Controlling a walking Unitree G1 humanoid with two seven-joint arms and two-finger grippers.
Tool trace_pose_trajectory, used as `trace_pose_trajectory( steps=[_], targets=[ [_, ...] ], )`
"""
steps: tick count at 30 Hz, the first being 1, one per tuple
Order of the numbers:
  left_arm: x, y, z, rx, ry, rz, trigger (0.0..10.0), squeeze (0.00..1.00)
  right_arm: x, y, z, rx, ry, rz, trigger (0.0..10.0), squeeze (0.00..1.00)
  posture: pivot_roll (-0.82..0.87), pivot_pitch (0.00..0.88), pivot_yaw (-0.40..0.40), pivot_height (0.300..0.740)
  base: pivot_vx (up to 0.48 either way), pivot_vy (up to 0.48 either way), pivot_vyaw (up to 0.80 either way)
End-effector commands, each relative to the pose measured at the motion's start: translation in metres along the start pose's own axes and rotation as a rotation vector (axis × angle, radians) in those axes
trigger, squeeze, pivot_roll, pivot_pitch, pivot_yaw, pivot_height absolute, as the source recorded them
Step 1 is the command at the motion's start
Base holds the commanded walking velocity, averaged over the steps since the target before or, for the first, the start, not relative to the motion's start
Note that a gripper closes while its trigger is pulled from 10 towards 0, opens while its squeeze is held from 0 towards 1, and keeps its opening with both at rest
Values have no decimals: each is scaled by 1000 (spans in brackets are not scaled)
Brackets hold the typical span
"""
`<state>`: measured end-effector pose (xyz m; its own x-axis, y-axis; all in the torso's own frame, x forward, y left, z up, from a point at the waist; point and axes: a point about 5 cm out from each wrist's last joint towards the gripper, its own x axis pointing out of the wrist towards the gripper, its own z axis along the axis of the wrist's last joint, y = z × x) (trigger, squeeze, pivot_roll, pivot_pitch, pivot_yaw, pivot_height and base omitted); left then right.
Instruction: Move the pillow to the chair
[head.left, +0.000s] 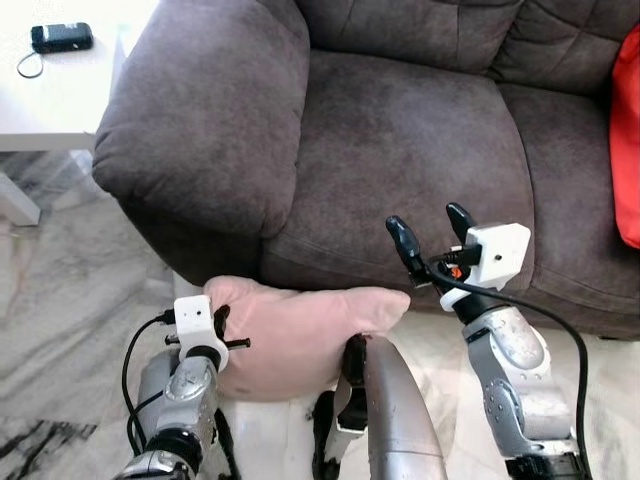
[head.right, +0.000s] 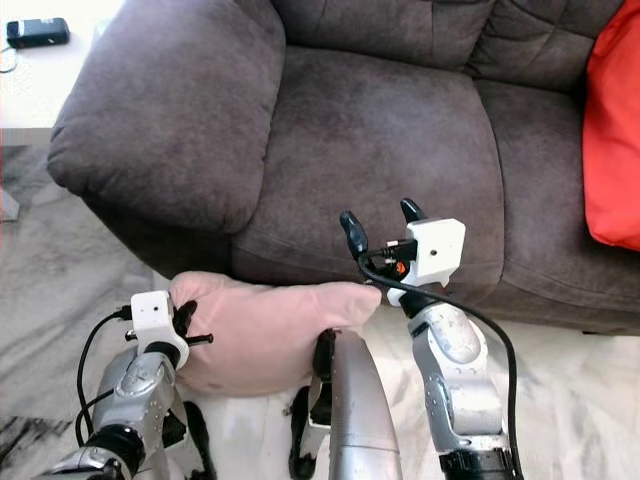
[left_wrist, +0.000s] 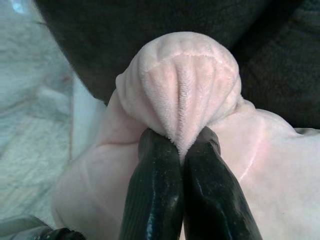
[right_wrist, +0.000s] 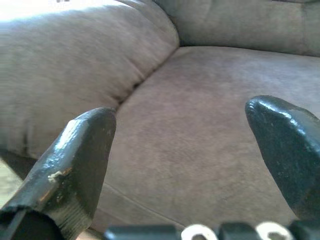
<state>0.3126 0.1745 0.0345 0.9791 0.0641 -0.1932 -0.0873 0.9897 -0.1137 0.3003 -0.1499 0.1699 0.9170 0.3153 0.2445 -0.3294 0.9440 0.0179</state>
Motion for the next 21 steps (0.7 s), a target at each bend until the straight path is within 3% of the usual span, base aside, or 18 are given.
trace_pose_trajectory(
  steps=[1,18,21],
  targets=[
    [0,-1,4,-4,-40,1,10000,0,-5,-5,-7,0,23,-23,10000,0,-48,240,-149,514,-292,0,0],
    [3,-4,11,10,-56,-11,10000,0,2,-6,-17,3,22,-45,10000,0,-12,180,-115,514,-281,0,0],
    [4,0,14,20,-67,1,10000,0,4,-5,-22,8,29,-49,10000,0,7,160,-105,514,0,0,0]
  ],
)
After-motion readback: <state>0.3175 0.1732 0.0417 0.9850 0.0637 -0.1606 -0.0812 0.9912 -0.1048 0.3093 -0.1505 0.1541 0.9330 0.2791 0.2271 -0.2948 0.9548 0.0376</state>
